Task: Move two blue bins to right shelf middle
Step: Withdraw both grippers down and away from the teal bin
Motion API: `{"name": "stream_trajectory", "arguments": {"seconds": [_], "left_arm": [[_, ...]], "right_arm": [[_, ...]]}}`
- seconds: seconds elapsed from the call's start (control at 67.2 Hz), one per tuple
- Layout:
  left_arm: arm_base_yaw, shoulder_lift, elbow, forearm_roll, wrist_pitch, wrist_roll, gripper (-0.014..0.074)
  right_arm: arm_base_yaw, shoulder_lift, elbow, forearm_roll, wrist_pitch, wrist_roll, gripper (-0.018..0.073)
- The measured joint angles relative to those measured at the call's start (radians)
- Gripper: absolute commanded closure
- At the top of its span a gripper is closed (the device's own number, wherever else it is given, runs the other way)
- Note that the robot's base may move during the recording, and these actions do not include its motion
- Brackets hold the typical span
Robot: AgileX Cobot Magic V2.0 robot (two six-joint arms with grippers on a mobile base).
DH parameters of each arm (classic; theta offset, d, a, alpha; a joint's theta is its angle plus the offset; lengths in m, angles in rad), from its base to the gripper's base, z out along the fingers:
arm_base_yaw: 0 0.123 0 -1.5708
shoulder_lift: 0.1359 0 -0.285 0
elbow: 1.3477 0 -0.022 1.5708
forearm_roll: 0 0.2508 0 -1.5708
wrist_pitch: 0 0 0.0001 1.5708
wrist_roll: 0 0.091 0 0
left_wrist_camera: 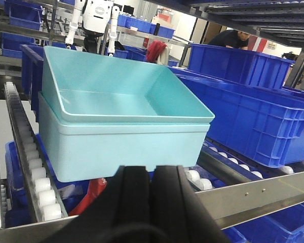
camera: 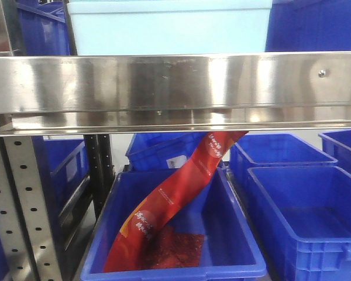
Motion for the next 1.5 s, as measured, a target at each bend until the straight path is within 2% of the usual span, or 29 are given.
{"name": "stream_trajectory", "arguments": {"seconds": [0.178, 0.357, 0.461, 0.714, 1.041, 1.502], "left_arm": [[0.0, 0.0, 0.0, 0.0, 0.0, 0.0, 0.0707], [0.0, -0.001, 0.0, 0.0, 0.0, 0.0, 0.0707], [0.0, -0.001, 0.0, 0.0, 0.0, 0.0, 0.0707], [0.0, -0.001, 0.0, 0.0, 0.0, 0.0, 0.0707], [0.0, -0.001, 0.0, 0.0, 0.0, 0.0, 0.0707], [0.0, -0.001, 0.0, 0.0, 0.0, 0.0, 0.0707]], "right_arm": [[-0.023, -0.007, 0.009, 0.021, -0.004, -0.029, 0.0726], [-0.194, -0.105, 0.139, 0.251, -0.085, -0.354, 0.0726], [-0.282, -0.181, 0.233, 0.318, -0.115, -0.427, 0.0726], [-0.366, -0.343, 0.441, 0.342, -0.117, -0.45, 0.0726], [-0.378, -0.557, 0.651, 0.347, -0.117, -0.451, 0.0726], [-0.378, -0.568, 0.663, 0.351, -0.089, -0.452, 0.0726]]}}
